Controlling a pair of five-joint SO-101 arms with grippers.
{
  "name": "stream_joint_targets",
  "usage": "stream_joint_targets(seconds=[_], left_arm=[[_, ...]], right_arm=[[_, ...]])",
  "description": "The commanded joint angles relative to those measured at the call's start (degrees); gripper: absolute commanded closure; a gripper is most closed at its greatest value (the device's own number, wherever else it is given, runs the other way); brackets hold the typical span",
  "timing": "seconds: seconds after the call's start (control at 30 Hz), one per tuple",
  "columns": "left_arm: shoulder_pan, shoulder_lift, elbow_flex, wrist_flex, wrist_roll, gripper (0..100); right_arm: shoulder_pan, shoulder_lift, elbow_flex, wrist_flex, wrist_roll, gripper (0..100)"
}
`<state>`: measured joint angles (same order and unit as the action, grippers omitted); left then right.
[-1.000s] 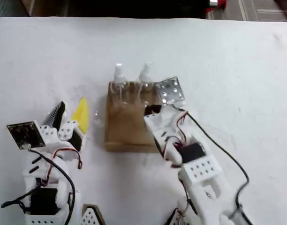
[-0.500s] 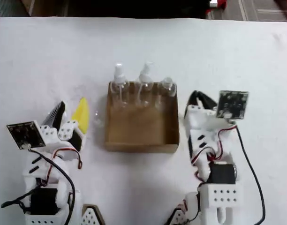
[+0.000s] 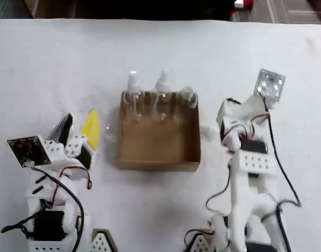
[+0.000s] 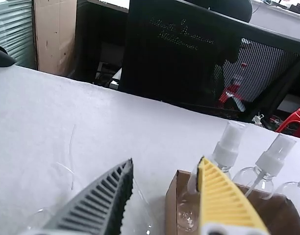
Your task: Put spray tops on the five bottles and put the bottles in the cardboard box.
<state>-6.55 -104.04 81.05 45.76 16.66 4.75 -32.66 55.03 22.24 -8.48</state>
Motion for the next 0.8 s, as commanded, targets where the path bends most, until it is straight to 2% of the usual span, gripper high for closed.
stream_joint_targets(seconds=[0.0, 0.13, 0.3, 0.4, 0.47, 0.57, 0.7, 0.77], left_arm=[[-0.31, -0.66, -0.26, -1.23, 0.26, 80], [-0.31, -0.66, -0.26, -1.32, 0.26, 80], [-0.31, -0.66, -0.26, -1.23, 0.26, 80], [-0.22, -0.66, -0.26, -1.23, 0.26, 80], [-0.13, -0.66, -0.26, -1.23, 0.26, 80], [0.04, -0.66, -0.26, -1.23, 0.26, 80], [0.04, -0.66, -0.26, -1.23, 0.26, 80], [0.13, -0.57, -0.26, -1.23, 0.26, 80]], right_arm=[[0.40, 5.67, -6.33, -1.10, -0.53, 98.3], [0.22, 6.02, -6.68, -0.92, -0.53, 97.1], [0.13, 6.29, -6.77, -0.84, -0.44, 84.3], [-0.04, 6.37, -8.00, 0.92, 2.11, 83.1], [-2.42, 7.69, -12.84, 7.43, 5.80, 84.9], [-4.44, 13.23, -21.10, 16.84, 6.86, 85.4], [-1.36, 21.93, -31.74, 25.01, 7.03, 85.4], [0.48, 23.60, -36.84, 29.93, 10.29, 85.4]])
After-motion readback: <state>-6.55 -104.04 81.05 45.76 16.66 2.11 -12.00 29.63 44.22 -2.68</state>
